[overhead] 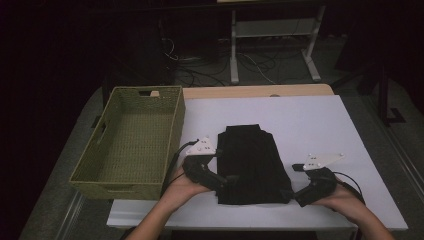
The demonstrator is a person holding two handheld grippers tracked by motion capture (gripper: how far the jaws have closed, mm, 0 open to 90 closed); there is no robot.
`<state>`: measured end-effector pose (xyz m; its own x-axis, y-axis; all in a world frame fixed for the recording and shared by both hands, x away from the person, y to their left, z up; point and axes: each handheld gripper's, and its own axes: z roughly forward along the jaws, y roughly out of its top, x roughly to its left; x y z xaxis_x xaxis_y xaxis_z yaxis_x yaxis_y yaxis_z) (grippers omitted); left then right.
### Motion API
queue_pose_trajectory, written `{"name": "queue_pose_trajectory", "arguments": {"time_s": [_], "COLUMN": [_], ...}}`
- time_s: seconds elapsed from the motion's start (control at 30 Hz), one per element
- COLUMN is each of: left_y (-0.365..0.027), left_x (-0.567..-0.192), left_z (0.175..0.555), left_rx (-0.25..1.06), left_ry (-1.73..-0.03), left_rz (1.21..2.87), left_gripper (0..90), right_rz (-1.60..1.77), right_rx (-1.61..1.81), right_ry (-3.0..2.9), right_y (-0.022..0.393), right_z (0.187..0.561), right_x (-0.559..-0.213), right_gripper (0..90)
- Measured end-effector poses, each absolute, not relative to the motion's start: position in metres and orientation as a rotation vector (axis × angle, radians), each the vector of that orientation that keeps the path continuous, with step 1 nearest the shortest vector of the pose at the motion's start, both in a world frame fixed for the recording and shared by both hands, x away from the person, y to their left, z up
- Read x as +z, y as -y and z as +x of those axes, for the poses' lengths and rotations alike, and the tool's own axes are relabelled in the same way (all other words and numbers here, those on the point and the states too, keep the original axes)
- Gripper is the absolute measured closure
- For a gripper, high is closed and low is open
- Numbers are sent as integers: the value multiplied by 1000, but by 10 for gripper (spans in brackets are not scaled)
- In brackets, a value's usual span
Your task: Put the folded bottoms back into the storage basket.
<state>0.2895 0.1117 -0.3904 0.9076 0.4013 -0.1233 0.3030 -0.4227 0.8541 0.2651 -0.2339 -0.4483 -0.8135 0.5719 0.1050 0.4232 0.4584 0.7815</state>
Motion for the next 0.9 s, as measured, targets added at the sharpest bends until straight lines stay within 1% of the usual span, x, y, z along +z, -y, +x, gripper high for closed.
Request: {"name": "queue_pose_trajectory", "arguments": {"time_s": [0.1, 0.57, 0.9], "left_y": [-109, -99, -92], "left_x": [-399, -433, -443], "left_z": [290, 296, 308], "left_rx": [136, 135, 158], "left_ry": [-516, -582, -633], "left_rz": [2053, 2110, 2143], "left_gripper": [7, 7, 7], "right_rz": [871, 866, 863], "right_rx": [1281, 1279, 1277], "right_ry": [-2533, -2539, -2554], "right_y": [234, 234, 232], "right_z": [265, 264, 265], "right_x": [-448, -449, -452], "right_gripper": [0, 0, 0]}}
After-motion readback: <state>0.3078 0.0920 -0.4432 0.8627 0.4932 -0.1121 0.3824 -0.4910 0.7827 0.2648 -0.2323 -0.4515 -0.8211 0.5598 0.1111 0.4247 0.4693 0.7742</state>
